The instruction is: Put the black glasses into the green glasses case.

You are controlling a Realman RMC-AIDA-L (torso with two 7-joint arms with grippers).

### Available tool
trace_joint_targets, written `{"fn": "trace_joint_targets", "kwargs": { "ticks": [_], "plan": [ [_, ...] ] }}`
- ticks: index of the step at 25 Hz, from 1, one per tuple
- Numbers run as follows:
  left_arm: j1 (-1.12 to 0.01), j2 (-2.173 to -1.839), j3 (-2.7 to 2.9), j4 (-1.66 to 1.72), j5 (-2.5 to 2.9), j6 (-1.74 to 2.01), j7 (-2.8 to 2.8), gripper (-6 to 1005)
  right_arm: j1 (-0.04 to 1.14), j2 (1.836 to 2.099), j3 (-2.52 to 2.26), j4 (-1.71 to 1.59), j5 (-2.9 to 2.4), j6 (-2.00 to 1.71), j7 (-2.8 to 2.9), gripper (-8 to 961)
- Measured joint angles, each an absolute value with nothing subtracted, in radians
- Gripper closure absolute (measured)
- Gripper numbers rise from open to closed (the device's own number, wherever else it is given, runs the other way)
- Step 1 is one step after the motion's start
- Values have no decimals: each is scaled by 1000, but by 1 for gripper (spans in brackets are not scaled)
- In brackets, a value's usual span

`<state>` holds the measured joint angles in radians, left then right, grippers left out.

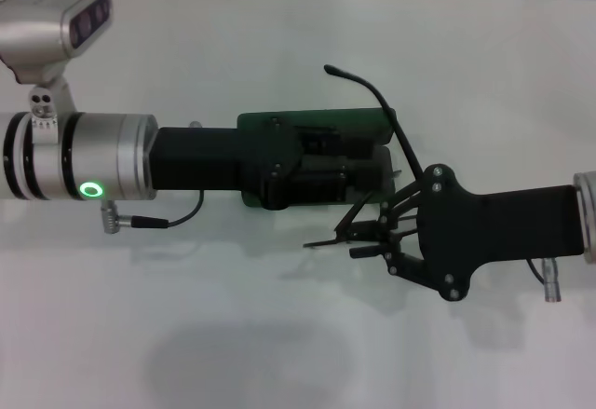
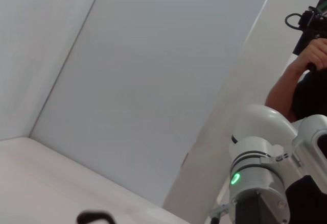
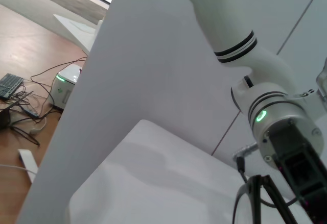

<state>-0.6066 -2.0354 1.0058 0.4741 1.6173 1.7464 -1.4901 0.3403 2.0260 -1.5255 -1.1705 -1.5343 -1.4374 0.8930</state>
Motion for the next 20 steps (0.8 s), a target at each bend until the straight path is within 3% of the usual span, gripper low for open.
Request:
{"fn": "trace_joint_targets", "kwargs": {
  "ticks": [5, 12, 16, 20],
  "plan": [
    [-586, -2031, 998, 471, 1608, 1677, -1484, 402, 308, 2020, -1499, -1167, -1462, -1479, 812, 840],
    [-591, -2056, 1003, 459, 1615, 1439, -1496, 397, 312, 2019, -1428, -1072, -1376, -1718, 723, 839],
    [-610, -2082, 998, 466, 1606, 1418, -1480, 394, 379, 2025, -1444, -945, -1362, -1755, 716, 839],
    [-618, -2087, 1004, 469, 1565, 1468, -1449, 392, 513, 2026, -1463, -698, -1314, -1762, 717, 839]
  ]
}}
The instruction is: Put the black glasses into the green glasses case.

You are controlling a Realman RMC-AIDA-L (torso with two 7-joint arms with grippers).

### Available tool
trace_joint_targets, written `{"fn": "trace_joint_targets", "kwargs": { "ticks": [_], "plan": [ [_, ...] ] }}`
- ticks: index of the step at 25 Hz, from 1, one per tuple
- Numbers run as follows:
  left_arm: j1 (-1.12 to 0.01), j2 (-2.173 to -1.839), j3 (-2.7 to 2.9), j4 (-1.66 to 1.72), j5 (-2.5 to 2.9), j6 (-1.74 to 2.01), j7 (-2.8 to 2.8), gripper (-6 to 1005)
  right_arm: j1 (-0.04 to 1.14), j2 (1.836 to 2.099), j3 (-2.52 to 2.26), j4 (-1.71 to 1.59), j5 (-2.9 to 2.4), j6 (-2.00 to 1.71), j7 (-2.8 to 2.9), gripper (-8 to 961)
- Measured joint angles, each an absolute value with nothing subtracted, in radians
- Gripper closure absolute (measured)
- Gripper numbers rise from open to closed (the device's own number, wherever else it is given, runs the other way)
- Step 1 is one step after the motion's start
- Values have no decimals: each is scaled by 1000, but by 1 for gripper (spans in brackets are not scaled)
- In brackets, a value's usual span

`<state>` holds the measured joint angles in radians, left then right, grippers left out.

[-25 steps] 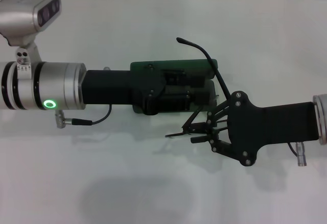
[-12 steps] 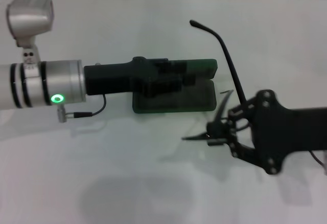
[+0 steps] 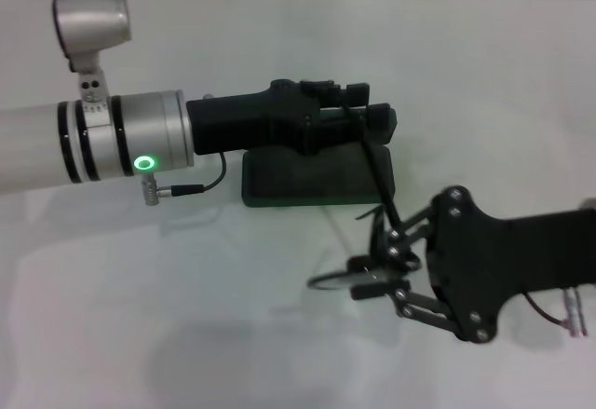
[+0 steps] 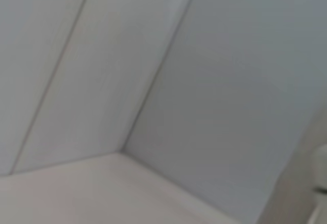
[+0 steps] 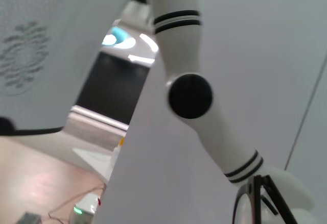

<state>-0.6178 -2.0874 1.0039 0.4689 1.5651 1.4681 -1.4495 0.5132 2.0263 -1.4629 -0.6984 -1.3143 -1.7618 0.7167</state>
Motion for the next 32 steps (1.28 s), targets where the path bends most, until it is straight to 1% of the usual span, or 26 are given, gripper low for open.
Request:
{"fn": "trace_joint_targets", "kwargs": {
  "ticks": [2, 4, 11, 23, 32],
  "plan": [
    [-613, -2086, 1003, 466, 1543, 1510, -1424, 390, 559, 2026, -1461, -612, -1303, -1758, 717, 840],
    [-604, -2086, 1002, 465, 1521, 1559, -1387, 389, 575, 2026, -1459, -570, -1300, -1742, 717, 840],
    [-578, -2086, 1005, 466, 1486, 1675, -1304, 384, 563, 2023, -1458, -554, -1295, -1686, 716, 840],
    [-585, -2087, 1019, 465, 1511, 1688, -1301, 376, 558, 2017, -1456, -557, -1295, -1669, 705, 840],
    [-585, -2084, 1024, 467, 1514, 1689, -1295, 370, 553, 2020, -1440, -557, -1295, -1636, 688, 839]
  ]
}}
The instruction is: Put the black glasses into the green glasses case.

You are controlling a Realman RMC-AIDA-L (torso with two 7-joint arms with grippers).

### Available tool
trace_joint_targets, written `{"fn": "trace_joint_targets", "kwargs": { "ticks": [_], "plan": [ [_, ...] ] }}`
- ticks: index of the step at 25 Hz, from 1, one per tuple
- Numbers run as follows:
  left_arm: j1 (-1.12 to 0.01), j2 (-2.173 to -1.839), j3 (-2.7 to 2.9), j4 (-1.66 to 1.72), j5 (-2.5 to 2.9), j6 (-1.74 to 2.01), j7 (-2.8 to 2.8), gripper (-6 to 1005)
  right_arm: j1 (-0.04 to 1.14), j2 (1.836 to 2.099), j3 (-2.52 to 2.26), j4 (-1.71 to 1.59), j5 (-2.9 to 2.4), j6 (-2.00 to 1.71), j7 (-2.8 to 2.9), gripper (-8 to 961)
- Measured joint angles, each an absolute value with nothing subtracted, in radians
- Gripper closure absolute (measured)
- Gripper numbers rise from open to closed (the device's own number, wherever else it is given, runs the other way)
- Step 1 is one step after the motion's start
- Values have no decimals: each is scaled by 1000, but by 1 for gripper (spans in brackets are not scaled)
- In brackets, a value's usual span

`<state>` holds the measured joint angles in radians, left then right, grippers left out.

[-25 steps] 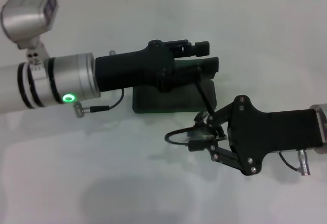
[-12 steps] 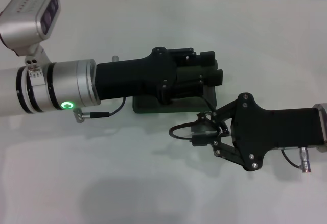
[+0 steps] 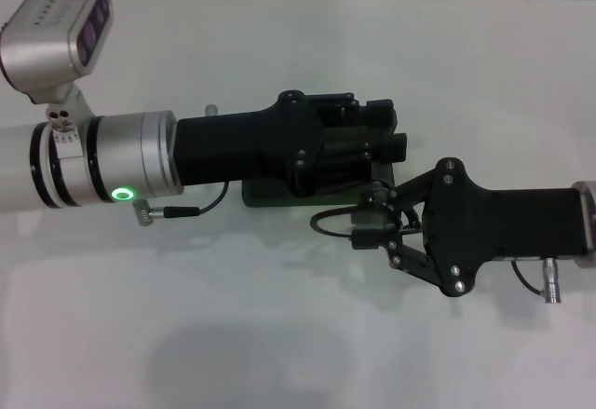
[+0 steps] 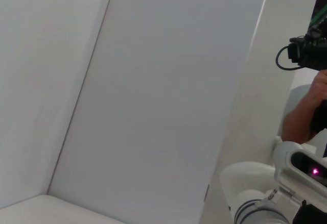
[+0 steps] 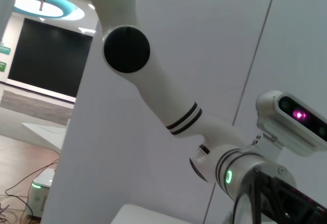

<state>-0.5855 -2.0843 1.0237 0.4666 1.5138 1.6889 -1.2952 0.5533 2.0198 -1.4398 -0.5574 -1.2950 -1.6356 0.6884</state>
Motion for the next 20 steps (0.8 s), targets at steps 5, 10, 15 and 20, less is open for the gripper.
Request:
{"fn": "trace_joint_targets", "kwargs": {
  "ticks": [5, 10, 15, 20],
  "plan": [
    [-589, -2083, 1023, 471, 1527, 1689, -1296, 367, 555, 2020, -1440, -557, -1295, -1623, 683, 839],
    [-583, -2083, 967, 465, 1527, 1644, -1267, 364, 549, 2019, -1445, -561, -1299, -1619, 649, 839],
    [-537, -2087, 770, 441, 1493, 1517, -1229, 360, 515, 2026, -1464, -591, -1299, -1471, 587, 839],
    [-520, -2084, 718, 423, 1483, 1479, -1206, 357, 464, 2027, -1663, -754, -1238, -1109, 582, 840]
  ]
}}
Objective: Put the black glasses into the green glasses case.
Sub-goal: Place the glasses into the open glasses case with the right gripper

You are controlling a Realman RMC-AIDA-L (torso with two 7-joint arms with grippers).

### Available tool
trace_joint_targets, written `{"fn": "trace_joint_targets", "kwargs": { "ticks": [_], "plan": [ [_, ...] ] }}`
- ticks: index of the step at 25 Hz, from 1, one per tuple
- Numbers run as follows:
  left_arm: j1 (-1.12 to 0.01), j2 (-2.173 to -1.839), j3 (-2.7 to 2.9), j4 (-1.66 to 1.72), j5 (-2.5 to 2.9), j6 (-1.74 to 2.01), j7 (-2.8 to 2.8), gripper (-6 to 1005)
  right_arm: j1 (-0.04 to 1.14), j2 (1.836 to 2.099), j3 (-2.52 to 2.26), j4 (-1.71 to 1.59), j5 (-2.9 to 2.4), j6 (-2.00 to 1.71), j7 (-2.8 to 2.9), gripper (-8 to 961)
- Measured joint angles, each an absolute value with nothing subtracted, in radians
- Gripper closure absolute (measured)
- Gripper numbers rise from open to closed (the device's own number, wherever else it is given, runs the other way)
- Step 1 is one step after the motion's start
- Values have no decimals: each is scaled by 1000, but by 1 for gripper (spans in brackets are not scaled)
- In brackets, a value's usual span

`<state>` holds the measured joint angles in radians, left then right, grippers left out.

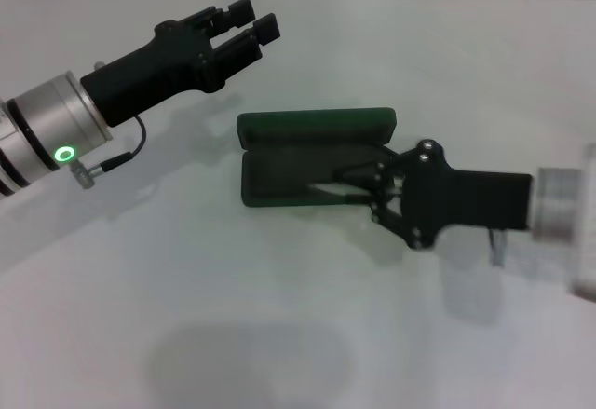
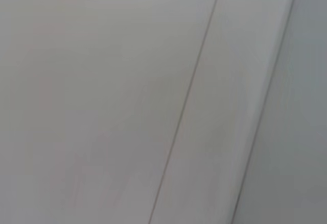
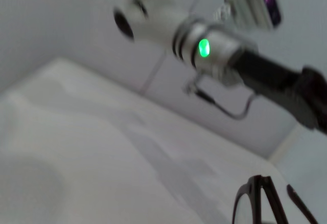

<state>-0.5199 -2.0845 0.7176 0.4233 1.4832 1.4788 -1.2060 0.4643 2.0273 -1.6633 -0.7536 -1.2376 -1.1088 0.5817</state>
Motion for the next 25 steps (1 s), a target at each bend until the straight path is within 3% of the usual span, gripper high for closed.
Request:
{"fn": "trace_joint_targets", "kwargs": {
  "ticks": [12, 25],
  "plan": [
    [-520, -2086, 719, 423, 1481, 1473, -1210, 349, 468, 2028, -2080, -964, -1196, -448, 607, 840],
    [-525, -2088, 720, 423, 1487, 1472, -1213, 340, 504, 2028, -2179, -962, -1145, -342, 621, 798]
  ]
}}
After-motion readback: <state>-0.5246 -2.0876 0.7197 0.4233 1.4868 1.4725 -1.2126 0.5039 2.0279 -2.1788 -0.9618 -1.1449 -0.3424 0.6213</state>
